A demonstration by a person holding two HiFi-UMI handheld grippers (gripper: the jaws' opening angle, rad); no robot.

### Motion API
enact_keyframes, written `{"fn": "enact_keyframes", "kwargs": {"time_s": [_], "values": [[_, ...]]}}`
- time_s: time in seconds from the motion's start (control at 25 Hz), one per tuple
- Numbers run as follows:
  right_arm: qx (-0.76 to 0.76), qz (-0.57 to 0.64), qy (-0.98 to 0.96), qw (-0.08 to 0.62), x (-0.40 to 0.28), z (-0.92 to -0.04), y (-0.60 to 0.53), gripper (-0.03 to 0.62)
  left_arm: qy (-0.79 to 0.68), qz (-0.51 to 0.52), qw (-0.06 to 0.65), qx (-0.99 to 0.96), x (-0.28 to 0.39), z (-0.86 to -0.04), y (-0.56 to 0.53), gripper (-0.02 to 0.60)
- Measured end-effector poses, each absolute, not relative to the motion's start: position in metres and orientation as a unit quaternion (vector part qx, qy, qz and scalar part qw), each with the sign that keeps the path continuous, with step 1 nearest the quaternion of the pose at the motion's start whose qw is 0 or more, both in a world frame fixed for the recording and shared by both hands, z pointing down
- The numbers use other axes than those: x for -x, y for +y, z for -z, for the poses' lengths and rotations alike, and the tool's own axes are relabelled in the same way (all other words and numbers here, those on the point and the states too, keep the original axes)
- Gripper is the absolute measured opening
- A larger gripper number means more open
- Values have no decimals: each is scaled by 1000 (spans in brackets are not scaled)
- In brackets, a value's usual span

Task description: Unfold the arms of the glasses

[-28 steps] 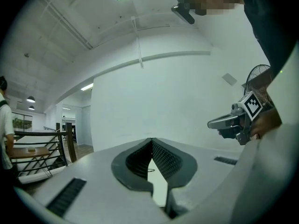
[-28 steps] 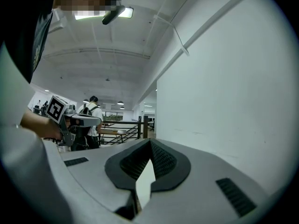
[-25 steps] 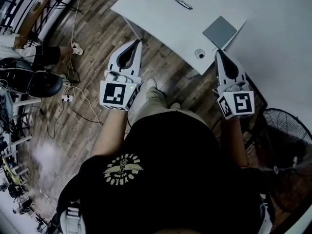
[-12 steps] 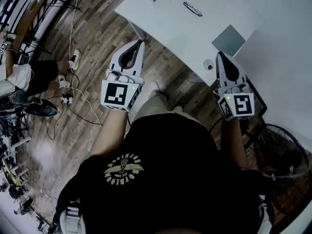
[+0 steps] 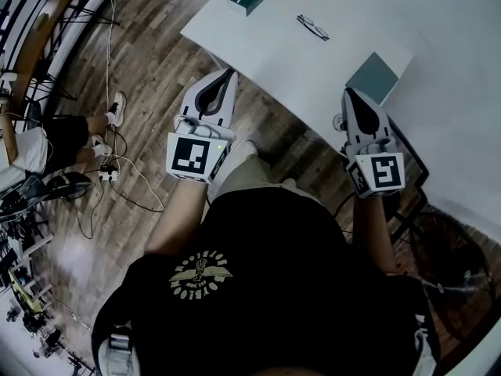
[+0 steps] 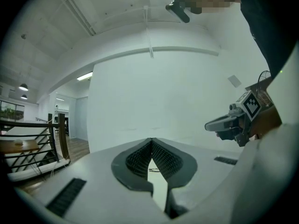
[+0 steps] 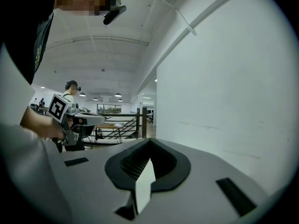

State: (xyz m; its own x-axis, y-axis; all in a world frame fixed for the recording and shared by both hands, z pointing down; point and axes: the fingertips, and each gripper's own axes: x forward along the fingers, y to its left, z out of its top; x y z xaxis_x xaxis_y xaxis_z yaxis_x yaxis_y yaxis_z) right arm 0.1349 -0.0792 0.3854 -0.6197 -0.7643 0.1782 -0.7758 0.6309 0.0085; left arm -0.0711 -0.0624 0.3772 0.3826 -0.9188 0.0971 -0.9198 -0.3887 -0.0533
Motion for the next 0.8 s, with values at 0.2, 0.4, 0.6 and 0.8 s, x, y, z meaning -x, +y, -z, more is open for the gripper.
{"fn": "enact_keyframes", "kwargs": {"time_s": [0.2, 0.4, 0.6, 0.8], "values": [[-437, -41, -893, 100, -120, -388, -97, -2, -545, -52, 13, -837, 83, -381, -86, 6], [-447, -36, -888, 105, -111, -386, -105, 0, -531, -51, 23, -846, 95, -389, -100, 6], [-464, -27, -879, 107, -98, -372, -113, 0, -513, -37, 16, -858, 105, -375, -115, 7], [-477, -11, -873, 104, -81, -364, -122, 0, -500, -26, 8, -866, 120, -366, -127, 6]]}}
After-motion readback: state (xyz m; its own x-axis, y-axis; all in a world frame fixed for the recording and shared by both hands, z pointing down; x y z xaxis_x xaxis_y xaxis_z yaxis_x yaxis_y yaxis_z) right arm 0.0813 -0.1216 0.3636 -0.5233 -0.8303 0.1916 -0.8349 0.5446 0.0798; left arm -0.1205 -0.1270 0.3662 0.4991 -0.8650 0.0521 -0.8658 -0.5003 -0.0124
